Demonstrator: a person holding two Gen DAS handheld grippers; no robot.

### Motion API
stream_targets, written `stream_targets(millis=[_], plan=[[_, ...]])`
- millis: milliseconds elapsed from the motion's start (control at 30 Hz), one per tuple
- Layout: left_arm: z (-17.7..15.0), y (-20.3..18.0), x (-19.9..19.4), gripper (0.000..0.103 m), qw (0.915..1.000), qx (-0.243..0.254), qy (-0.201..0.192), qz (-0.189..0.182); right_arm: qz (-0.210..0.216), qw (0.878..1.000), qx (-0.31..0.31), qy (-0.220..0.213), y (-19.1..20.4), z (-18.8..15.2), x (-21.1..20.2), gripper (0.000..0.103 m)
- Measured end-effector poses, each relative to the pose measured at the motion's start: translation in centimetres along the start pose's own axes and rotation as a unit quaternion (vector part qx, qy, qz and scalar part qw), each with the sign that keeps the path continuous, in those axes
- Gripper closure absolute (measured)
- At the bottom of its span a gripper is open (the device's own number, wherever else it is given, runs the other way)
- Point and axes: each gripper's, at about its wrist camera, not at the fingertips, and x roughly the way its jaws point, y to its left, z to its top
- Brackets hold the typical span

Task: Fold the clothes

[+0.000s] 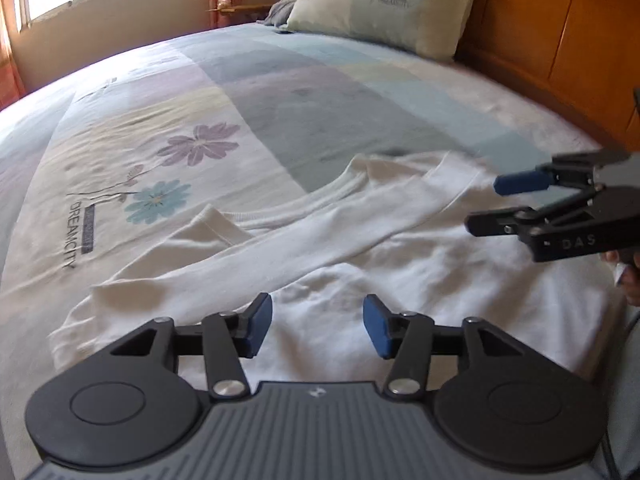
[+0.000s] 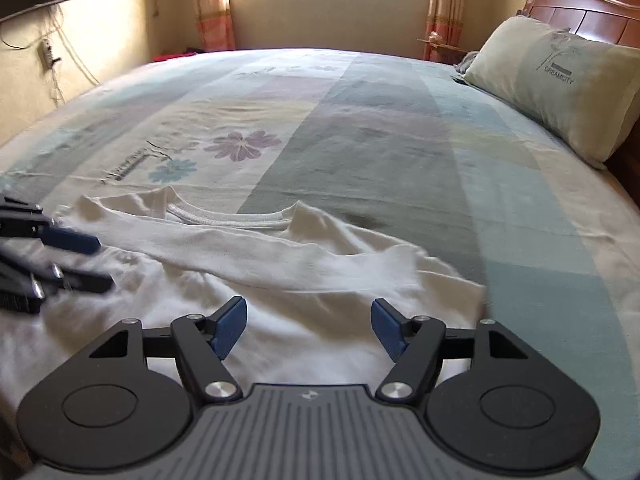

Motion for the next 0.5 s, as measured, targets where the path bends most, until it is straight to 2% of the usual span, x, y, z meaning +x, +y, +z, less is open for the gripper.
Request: stream_targets(millis=[100,167,233,300,367,433,500], plan=[[-0.3,1.0,1.8,0.048,0.9992,-0.019,-0.019,0.029,-0.036,0.999,0.012,-0.007,-0.2,0.0,2.9,0.027],[0.1,2.1,2.2,0.047,0.9980,-0.043,-0.032,0.035,-0.031,0.999,0.029,-0.018,-0.9,0.3,3.6,0.024],[0.5,3.8,2.5,0.046,0.9953,-0.086,-0.037,0.024,-0.019,0.999,0.034,-0.025,-1.3,0.6,4.1,0.019],[0.7,5.1,2.4,0.051,0.9919,-0.118,-0.036,0.032,-0.011,0.999,0.040,-0.024,-1.6,1.0,4.0,0.019],[0.7,5.6,1.1,0.050,0.9903,-0.126,-0.044,0.039,-0.010,0.999,0.039,-0.030,-1.6,1.1,2.8,0.019],[0.0,6.0,0.1,0.044,0.9902,-0.123,-0.050,0.043,-0.016,0.999,0.025,-0.044,-1.3,1.1,1.6,0.017],[-1.0,6.8,0.2,0.041,0.9887,-0.123,-0.045,0.072,-0.005,0.999,0.024,-0.045,-1.4,0.8,1.4,0.014]])
